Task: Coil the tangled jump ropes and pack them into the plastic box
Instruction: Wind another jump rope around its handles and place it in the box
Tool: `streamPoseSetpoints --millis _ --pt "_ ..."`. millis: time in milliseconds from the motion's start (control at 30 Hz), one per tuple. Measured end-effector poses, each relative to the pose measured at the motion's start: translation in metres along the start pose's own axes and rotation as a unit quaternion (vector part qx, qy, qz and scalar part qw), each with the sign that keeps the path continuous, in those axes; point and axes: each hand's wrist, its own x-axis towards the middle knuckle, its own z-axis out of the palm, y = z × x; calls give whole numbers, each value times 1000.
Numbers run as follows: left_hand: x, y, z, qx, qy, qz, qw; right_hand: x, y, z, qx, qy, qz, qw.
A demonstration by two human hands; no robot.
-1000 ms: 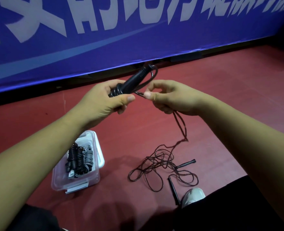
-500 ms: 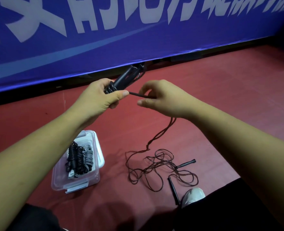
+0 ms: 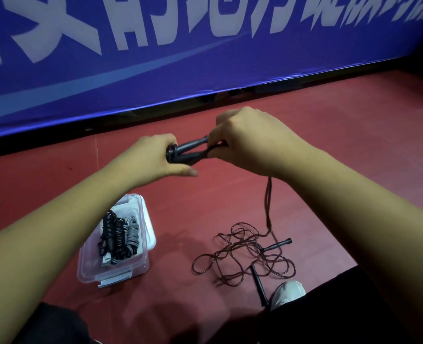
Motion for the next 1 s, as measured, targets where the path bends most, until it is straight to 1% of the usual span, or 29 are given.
streamPoseSetpoints --millis 67,167,300,400,467,533,633,700,733,867,933,1000 --pt "-6 9 5 44 -47 27 998 0 1 -2 21 -8 -12 1000" --pt "-10 17 10 77 -82 63 992 1 6 1 51 -29 -6 998" --pt "-12 13 8 69 -131 149 978 4 12 2 126 -52 20 990" --pt "-17 15 6 47 -180 190 964 5 17 4 187 -86 25 978" --pt "-20 19 8 12 -202 212 956 4 23 7 225 -120 40 966" --pt "-22 22 10 -23 -215 226 950 3 33 9 289 -168 68 940" --pt "-24 27 8 -64 -206 243 946 -4 48 13 404 -235 106 878" --pt "-25 28 6 -79 -194 253 945 -8 54 19 462 -262 118 839" --pt "-26 29 5 -85 -189 256 944 -9 55 22 481 -270 122 825" --pt "-27 32 4 -107 -153 263 947 -10 58 33 537 -269 125 790" --pt "-28 34 2 -123 -129 257 950 -10 59 35 586 -247 131 761" --pt "-29 36 1 -179 -137 233 946 -12 61 40 633 -222 140 729"
